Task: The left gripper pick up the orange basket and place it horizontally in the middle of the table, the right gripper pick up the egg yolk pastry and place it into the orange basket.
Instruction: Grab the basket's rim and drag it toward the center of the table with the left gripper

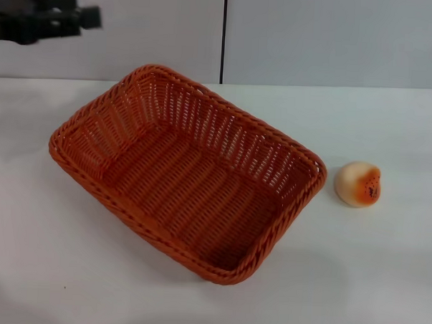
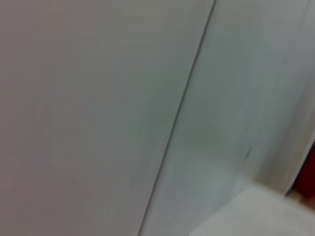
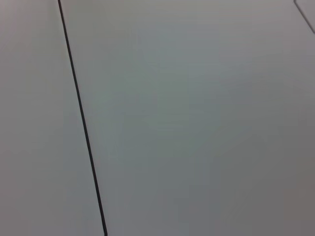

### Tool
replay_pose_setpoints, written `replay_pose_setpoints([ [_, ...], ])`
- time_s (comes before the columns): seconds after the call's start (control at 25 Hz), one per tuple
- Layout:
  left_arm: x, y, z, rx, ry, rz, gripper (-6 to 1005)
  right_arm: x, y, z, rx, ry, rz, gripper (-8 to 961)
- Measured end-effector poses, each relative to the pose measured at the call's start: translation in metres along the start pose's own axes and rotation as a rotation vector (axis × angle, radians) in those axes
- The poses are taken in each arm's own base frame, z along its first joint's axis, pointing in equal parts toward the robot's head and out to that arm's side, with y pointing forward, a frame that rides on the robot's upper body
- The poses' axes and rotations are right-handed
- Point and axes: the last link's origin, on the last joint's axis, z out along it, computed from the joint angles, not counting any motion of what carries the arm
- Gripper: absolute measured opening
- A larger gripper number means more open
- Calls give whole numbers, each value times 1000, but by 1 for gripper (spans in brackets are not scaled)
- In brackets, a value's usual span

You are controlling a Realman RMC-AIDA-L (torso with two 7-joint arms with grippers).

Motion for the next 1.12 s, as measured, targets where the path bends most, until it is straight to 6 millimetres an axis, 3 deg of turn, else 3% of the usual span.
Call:
replay_pose_setpoints([
  [0.16, 9, -3, 25, 69, -160, 27, 780, 1, -3, -3, 14, 13, -1, 656],
  [0.48, 7, -6, 46, 114, -267, 42, 779, 1, -7, -11, 34, 20, -6, 656],
  [1.12, -33, -15, 69, 176, -398, 9, 776, 1, -9, -14, 36, 28, -9, 657],
])
